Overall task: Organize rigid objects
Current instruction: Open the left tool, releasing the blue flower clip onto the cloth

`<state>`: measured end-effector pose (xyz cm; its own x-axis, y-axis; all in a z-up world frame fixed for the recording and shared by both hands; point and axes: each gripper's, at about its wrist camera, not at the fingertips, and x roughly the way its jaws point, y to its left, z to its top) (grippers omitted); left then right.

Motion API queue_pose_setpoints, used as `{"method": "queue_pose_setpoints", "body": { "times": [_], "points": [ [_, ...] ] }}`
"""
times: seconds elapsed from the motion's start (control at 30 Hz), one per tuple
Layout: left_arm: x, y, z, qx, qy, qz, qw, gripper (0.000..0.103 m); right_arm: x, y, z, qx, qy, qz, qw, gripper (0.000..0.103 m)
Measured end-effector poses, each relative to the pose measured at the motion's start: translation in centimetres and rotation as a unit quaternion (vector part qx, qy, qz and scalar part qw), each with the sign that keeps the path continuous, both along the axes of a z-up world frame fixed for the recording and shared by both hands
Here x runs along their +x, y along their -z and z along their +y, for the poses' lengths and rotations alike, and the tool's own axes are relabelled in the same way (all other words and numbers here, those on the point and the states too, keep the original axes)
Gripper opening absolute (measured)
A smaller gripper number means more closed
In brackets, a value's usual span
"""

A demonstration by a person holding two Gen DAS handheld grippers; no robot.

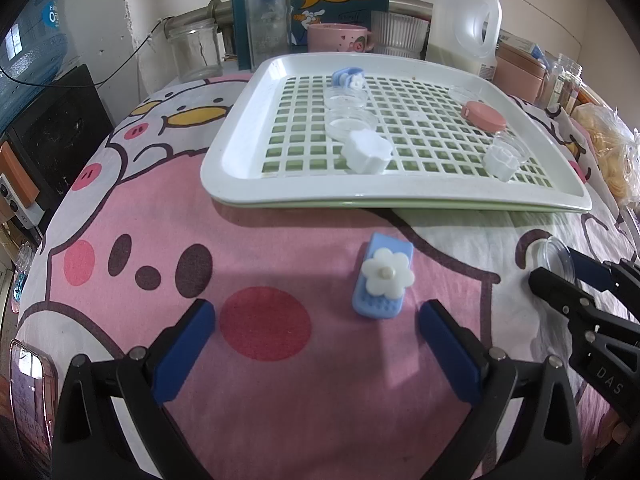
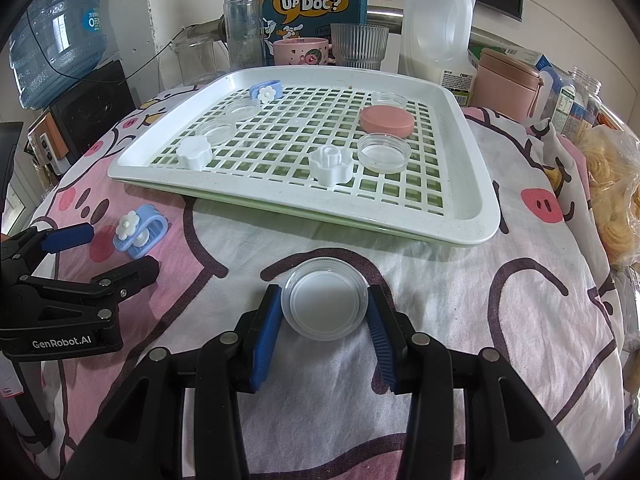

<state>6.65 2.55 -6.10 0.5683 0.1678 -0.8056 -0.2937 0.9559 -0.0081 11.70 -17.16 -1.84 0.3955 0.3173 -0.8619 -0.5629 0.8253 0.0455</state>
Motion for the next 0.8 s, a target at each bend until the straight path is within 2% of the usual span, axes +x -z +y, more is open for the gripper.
{"method": "queue_pose_setpoints", "body": {
  "times": [0.8],
  "points": [
    [-0.01, 0.02, 0.02, 0.0, 0.0, 0.0, 1.0, 0.103, -0.01, -0.01, -0.04, 0.005, 0.0, 0.002, 1.0, 0.043]
  ]
}}
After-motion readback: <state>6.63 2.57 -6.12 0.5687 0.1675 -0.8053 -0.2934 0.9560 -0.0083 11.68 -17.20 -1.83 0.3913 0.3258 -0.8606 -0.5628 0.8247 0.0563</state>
